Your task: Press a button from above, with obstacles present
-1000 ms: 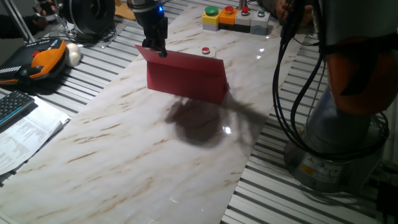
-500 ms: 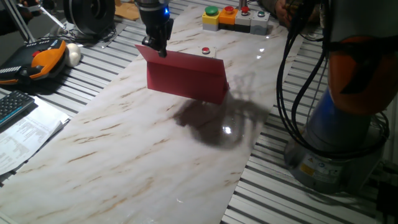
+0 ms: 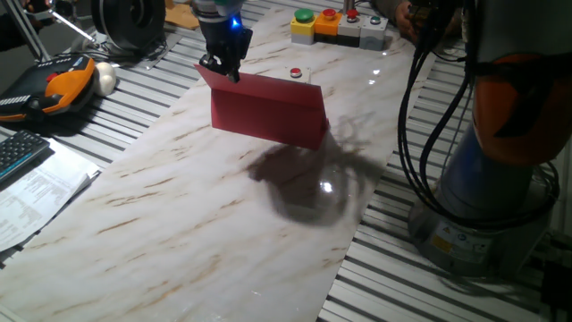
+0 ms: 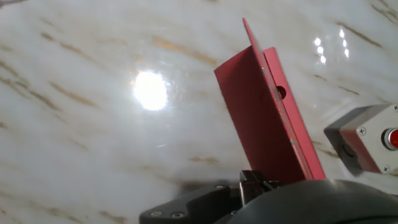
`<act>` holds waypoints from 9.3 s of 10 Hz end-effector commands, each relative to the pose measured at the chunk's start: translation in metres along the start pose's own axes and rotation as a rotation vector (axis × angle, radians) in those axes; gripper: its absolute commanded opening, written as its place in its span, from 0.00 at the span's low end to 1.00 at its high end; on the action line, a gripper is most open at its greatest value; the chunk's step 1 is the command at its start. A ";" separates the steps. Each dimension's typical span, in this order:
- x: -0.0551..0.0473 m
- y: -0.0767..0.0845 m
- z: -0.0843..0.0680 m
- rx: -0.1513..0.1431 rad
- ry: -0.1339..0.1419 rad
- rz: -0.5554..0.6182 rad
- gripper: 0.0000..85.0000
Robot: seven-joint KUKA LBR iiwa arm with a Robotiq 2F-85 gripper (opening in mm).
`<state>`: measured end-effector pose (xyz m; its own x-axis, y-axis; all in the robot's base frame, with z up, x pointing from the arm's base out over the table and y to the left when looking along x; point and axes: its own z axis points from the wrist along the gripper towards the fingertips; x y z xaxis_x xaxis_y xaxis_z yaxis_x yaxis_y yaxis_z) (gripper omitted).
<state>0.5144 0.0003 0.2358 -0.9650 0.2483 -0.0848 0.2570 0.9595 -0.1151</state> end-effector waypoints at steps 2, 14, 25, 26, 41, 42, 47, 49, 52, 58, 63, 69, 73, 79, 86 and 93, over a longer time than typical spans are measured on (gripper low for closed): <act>0.000 0.000 0.000 0.016 0.000 0.010 0.00; -0.070 -0.189 -0.014 0.057 0.022 -0.281 0.20; -0.062 -0.257 0.071 0.022 -0.056 -0.379 0.40; -0.062 -0.257 0.071 0.022 -0.056 -0.379 0.40; -0.076 -0.222 0.068 -0.059 0.036 -0.289 0.60; -0.080 -0.213 0.066 -0.041 0.033 -0.280 0.60; -0.087 -0.211 0.094 -0.062 0.024 -0.288 0.60; -0.089 -0.206 0.105 -0.069 0.020 -0.288 0.60; -0.086 -0.202 0.125 -0.090 0.014 -0.288 0.60; -0.078 -0.200 0.144 -0.099 -0.016 -0.286 0.60; -0.078 -0.202 0.146 -0.101 -0.015 -0.289 0.60; -0.078 -0.202 0.146 -0.028 0.065 -0.232 0.60; -0.079 -0.202 0.148 -0.037 0.049 -0.241 0.60; -0.078 -0.206 0.156 -0.038 0.049 -0.247 0.60; -0.074 -0.205 0.135 -0.038 0.068 -0.232 0.60; -0.049 -0.204 0.093 -0.022 0.054 -0.254 0.00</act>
<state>0.5134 -0.2202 0.1716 -1.0000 0.0052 -0.0029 0.0055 0.9946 -0.1034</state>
